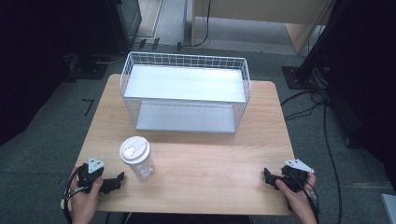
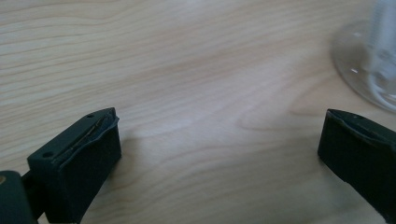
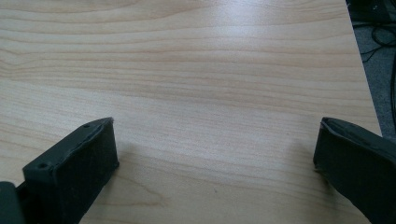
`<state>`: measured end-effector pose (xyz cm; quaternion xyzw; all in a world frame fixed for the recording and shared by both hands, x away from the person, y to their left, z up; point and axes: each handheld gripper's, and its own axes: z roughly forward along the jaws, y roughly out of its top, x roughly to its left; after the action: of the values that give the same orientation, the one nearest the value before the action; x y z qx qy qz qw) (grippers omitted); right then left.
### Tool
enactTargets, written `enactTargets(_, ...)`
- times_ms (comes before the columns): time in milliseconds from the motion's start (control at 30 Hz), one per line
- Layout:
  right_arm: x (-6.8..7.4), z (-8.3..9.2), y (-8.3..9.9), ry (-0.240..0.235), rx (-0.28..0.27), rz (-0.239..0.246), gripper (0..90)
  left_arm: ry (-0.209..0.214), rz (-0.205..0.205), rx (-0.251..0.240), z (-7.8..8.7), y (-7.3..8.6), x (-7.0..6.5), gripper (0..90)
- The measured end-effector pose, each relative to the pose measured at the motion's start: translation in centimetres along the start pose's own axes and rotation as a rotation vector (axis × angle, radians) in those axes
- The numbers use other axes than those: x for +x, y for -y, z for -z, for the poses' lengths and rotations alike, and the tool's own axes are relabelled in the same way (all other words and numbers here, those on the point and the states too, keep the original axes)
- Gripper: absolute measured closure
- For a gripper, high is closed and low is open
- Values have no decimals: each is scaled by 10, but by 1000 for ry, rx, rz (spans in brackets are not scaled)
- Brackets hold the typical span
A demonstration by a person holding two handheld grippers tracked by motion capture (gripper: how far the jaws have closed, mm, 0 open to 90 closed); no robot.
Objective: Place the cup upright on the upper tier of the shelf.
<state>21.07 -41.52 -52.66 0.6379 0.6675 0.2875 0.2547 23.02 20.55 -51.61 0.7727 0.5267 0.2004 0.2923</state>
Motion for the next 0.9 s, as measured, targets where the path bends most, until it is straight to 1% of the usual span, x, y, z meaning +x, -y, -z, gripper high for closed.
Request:
enactTargets(33,0,0,0,0,0,0,0,18,-11,1,1,1,-1,0)
enactTargets(67,0,0,0,0,0,0,0,27,-19,-1,1,1,-2,0)
enactTargets(100,0,0,0,0,1,0,0,41,-30,-10,2,1,-4,0)
enactTargets(133,0,0,0,-1,-2,4,0,41,-30,-10,2,1,-4,0)
enactTargets(167,0,-1,0,-3,-4,7,0,82,-51,-42,4,-1,-8,0)
enactTargets(200,0,-1,0,-3,-4,7,0,82,-51,-42,4,-1,-8,0)
enactTargets(233,0,-1,-1,-3,-1,4,0,100,-53,-65,5,-2,-11,0)
enactTargets(267,0,-1,-1,-5,0,6,0,152,-60,-97,7,-4,-17,0)
enactTargets(300,0,-1,-1,-4,-1,6,0,166,-61,-110,8,-5,-19,0)
enactTargets(333,0,-1,-1,-4,0,6,0,181,-70,-122,10,-6,-22,0)
enactTargets(367,0,-1,-1,-4,0,6,0,181,-70,-122,10,-6,-22,0)
enactTargets(400,0,-1,-1,-4,0,6,0,214,-82,-151,13,-8,-28,0)
enactTargets(433,0,-1,-1,-4,0,6,0,214,-82,-151,13,-8,-28,0)
enactTargets(467,0,-1,-1,-5,0,6,0,244,-88,-172,15,-10,-32,0)
enactTargets(500,0,-1,-1,-3,0,6,0,244,-88,-172,15,-10,-32,0)
enactTargets(533,0,-1,-1,-5,0,6,0,267,-86,-191,17,-11,-36,0)
enactTargets(567,0,-1,-1,-5,0,6,0,267,-86,-191,17,-11,-36,0)
enactTargets(633,0,-1,-1,-5,0,6,0,296,-72,-219,18,-14,-40,0)
enactTargets(667,0,-1,-1,-5,0,7,0,320,-69,-236,19,-16,-44,0)
enactTargets(700,0,-1,-1,-4,-1,5,0,333,-69,-247,19,-17,-46,0)
enactTargets(733,0,-1,-1,-5,0,6,0,338,-80,-264,20,-19,-49,0)
enactTargets(767,0,-1,-1,-4,0,6,0,338,-80,-264,20,-19,-49,0)
enactTargets(800,0,-1,-1,-4,-1,5,0,340,-87,-276,21,-20,-52,0)
enactTargets(833,0,-1,-1,-4,-1,5,0,336,-97,-285,22,-21,-55,0)
enactTargets(900,0,-1,-1,-4,-1,6,0,332,-102,-302,23,-24,-61,0)
